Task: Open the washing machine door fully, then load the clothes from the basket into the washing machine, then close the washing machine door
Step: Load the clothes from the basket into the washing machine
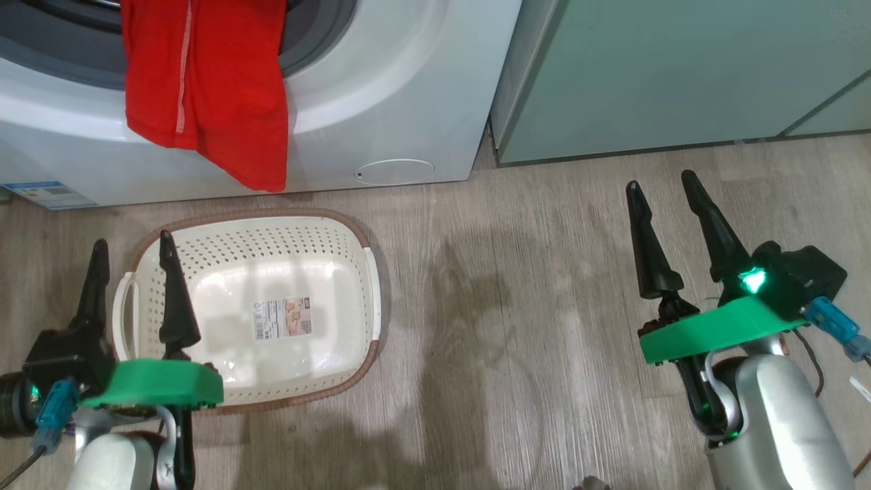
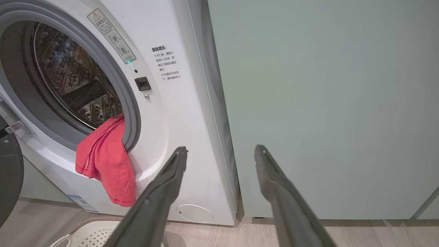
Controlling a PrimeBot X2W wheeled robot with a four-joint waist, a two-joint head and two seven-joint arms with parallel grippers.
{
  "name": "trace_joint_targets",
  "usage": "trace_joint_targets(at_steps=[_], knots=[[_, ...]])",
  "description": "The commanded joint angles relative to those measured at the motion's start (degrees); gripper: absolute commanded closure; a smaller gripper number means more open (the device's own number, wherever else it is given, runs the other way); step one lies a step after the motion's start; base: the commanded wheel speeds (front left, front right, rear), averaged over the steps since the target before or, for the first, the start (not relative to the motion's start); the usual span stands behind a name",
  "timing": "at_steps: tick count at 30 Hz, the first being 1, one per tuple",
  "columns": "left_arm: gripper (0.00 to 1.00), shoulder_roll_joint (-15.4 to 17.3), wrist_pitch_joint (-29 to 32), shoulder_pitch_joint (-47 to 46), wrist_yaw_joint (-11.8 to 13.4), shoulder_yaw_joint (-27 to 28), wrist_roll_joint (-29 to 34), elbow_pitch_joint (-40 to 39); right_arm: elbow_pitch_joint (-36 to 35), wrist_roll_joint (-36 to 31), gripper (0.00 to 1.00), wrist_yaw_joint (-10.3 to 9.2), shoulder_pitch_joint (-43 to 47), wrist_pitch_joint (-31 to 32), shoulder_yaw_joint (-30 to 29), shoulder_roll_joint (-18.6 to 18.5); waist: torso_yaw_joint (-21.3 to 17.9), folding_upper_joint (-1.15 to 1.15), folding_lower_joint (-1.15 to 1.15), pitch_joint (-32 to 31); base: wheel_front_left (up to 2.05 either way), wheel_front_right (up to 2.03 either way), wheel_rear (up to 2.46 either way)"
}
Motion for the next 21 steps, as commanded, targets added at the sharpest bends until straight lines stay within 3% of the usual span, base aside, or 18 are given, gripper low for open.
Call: trace_joint_targets(at_steps=[1, 10, 21], knots=[[0.0, 1.3, 0.2, -1.2, 0.5, 1.8, -0.2, -2.2, -2.2, -0.1, 0.0, 0.0, 0.0, -0.1, 1.3, -0.1, -0.1, 0.0, 0.0, 0.2, 0.0, 0.0, 0.0], [0.0, 3.2, 3.8, -7.4, -0.8, 1.1, -0.3, 0.3, -4.2, 0.5, 0.0, 0.0, -0.9, -0.3, 1.8, -0.1, -1.1, 0.0, 0.0, 5.0, 0.0, 0.0, 0.0], [0.0, 7.4, 8.9, -26.4, -6.7, 1.0, -3.1, 21.1, -4.7, 2.4, 0.0, 0.0, -4.2, -1.6, 4.5, -0.1, -5.0, 0.0, 0.0, 12.8, 0.0, 0.0, 0.0]])
